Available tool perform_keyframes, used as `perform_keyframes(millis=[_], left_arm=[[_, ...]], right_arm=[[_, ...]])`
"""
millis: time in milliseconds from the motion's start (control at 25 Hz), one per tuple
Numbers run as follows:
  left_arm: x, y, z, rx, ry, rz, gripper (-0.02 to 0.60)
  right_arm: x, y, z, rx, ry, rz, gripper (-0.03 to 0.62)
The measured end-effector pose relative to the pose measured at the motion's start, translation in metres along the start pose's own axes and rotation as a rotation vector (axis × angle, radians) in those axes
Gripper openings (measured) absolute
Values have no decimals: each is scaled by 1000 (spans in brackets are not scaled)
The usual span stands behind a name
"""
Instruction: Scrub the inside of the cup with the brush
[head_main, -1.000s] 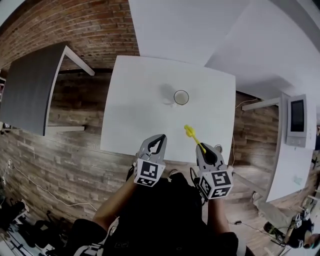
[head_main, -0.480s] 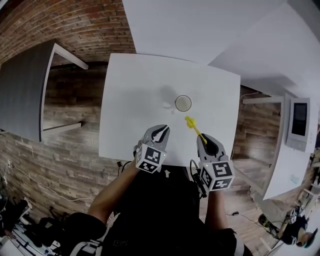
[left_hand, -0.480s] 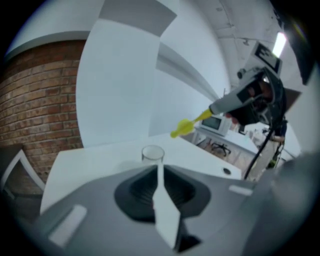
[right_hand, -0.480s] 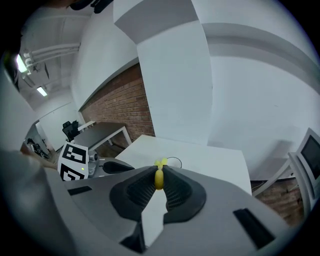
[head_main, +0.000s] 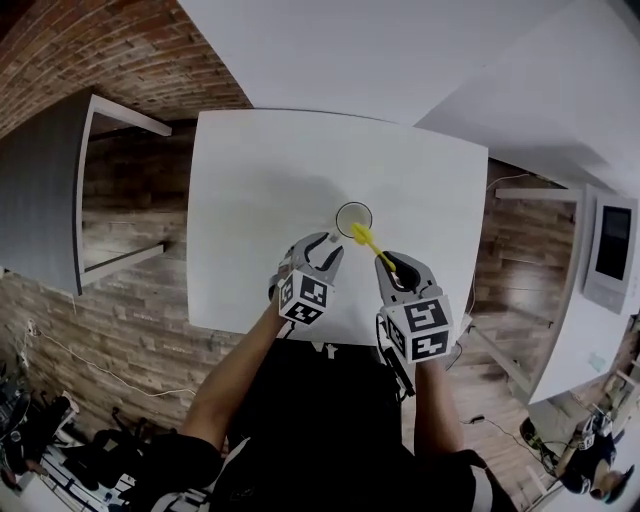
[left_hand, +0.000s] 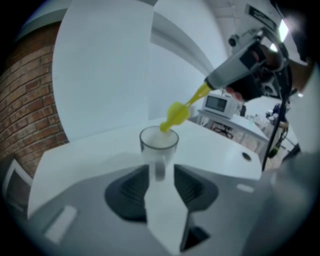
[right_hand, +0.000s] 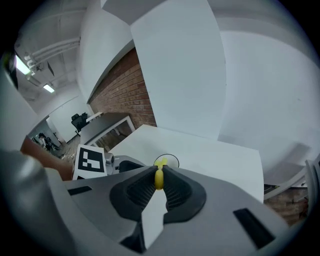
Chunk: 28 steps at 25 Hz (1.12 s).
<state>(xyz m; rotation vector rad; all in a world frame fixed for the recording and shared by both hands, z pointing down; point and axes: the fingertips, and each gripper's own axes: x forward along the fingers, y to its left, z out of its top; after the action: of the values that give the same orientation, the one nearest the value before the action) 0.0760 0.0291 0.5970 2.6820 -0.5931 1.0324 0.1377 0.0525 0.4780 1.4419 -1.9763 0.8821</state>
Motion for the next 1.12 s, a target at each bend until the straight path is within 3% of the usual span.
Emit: perform_keyframes(millis=[80,200,560,960,1120], left_arm=[[9,5,2,-8,-1,14,152],[13,6,8,-4,-19,19,64],[15,4,11,68,-16,-5,60],[15,4,11,82,-26,-15,60],[15,5,10,67,-18,-2,60]], right_arm=[[13,-2,0,-21,30,27,31],[26,1,-4,-49,84,79,31],[59,-1,-9,-88,174,156,32],[108,-7,-21,-215,317,93,32],[109,-5,-17,-246,351,127,32]])
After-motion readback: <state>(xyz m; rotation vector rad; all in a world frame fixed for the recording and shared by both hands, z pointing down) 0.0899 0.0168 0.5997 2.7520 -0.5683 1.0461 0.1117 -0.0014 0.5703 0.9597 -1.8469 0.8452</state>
